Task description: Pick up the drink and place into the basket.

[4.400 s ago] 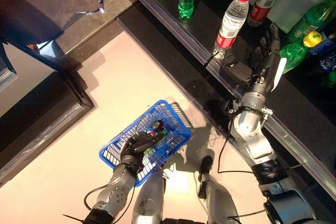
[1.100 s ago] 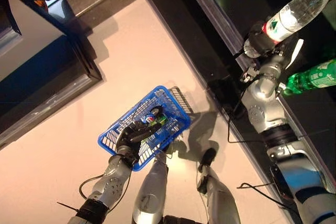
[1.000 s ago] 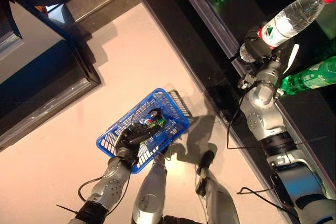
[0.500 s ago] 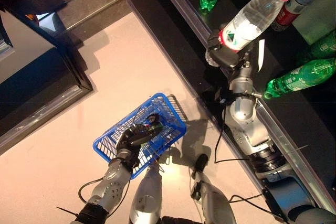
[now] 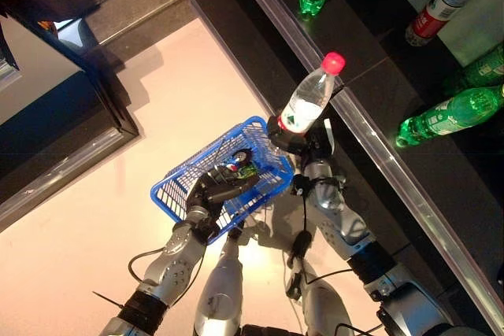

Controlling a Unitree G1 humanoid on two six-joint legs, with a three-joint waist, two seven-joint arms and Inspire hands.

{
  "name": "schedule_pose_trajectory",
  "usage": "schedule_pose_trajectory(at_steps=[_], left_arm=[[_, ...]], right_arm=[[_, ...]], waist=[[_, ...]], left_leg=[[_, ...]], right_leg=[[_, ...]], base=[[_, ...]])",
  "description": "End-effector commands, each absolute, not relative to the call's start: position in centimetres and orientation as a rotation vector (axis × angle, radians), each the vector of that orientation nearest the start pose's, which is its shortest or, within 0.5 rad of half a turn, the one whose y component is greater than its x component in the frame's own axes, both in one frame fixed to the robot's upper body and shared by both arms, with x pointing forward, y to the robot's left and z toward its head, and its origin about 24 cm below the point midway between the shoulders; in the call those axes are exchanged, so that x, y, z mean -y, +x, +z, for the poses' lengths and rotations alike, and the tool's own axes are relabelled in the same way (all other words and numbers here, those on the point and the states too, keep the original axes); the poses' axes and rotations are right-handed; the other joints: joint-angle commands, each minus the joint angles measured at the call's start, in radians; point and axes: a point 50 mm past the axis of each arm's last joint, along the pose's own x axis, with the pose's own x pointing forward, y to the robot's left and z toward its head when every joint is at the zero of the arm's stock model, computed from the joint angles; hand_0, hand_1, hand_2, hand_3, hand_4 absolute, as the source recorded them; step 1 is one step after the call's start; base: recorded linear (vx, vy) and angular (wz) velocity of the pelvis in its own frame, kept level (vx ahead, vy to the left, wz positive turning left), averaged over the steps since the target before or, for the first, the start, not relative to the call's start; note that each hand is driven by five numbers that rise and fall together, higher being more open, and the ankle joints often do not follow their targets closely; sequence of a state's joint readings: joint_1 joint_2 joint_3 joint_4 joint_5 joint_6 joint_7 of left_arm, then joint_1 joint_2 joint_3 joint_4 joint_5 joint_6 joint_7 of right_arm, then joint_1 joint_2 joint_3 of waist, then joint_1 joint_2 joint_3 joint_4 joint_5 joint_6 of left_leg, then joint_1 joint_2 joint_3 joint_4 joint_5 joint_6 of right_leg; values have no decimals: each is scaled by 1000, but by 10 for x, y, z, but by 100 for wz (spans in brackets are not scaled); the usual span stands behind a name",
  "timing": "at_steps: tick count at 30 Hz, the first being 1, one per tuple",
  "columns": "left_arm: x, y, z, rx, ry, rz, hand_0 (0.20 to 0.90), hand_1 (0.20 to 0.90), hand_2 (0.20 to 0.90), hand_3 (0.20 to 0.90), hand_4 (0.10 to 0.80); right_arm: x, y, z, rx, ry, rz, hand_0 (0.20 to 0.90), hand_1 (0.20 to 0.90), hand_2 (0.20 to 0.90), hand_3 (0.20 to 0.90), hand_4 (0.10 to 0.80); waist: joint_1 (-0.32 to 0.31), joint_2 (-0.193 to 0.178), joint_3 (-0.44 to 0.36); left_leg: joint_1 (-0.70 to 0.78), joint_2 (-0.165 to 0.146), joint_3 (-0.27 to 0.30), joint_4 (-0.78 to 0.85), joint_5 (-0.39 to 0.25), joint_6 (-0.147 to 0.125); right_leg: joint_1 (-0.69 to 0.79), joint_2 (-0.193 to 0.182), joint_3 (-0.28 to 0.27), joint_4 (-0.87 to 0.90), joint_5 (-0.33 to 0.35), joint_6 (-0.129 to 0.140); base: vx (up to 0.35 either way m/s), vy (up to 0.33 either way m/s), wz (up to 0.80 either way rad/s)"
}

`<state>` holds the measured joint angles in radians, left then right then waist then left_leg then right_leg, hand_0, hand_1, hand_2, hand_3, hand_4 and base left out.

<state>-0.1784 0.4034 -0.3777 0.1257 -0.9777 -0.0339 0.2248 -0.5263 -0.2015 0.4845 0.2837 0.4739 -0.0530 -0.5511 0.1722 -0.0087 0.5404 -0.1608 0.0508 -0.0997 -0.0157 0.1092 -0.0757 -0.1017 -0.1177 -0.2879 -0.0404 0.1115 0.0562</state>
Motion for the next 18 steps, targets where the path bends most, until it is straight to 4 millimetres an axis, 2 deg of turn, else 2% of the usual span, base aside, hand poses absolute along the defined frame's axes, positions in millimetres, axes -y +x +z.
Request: schedule_pose_trajectory(at_steps=[1,8,13,18], left_arm=[[-103,266,177,438,-611,-568,300,300,300,200,100],[-83,260,191,441,-652,-739,300,300,300,200,100],[-74,256,195,448,-678,-794,300,300,300,200,100],[-63,252,198,447,-689,-856,300,300,300,200,100]], right_arm=[[49,322,160,358,235,127,300,300,300,200,100],[35,331,144,250,294,154,300,300,300,200,100],[28,333,135,187,321,169,300,300,300,200,100],[14,333,114,21,455,256,300,300,300,200,100]], waist=[[-5,50,-143],[10,65,-135],[15,69,-132],[25,72,-130]], left_leg=[[4,-43,7,1,-17,61],[-6,-52,-9,0,-11,63],[-9,-56,-15,0,-9,64],[-16,-60,-21,-3,-7,67]], right_leg=[[16,-60,28,94,-62,16],[7,-68,18,95,-55,14],[3,-72,14,96,-51,15],[-4,-78,7,94,-44,17]], base=[[9,11,5],[8,11,8],[12,15,5],[7,4,2]])
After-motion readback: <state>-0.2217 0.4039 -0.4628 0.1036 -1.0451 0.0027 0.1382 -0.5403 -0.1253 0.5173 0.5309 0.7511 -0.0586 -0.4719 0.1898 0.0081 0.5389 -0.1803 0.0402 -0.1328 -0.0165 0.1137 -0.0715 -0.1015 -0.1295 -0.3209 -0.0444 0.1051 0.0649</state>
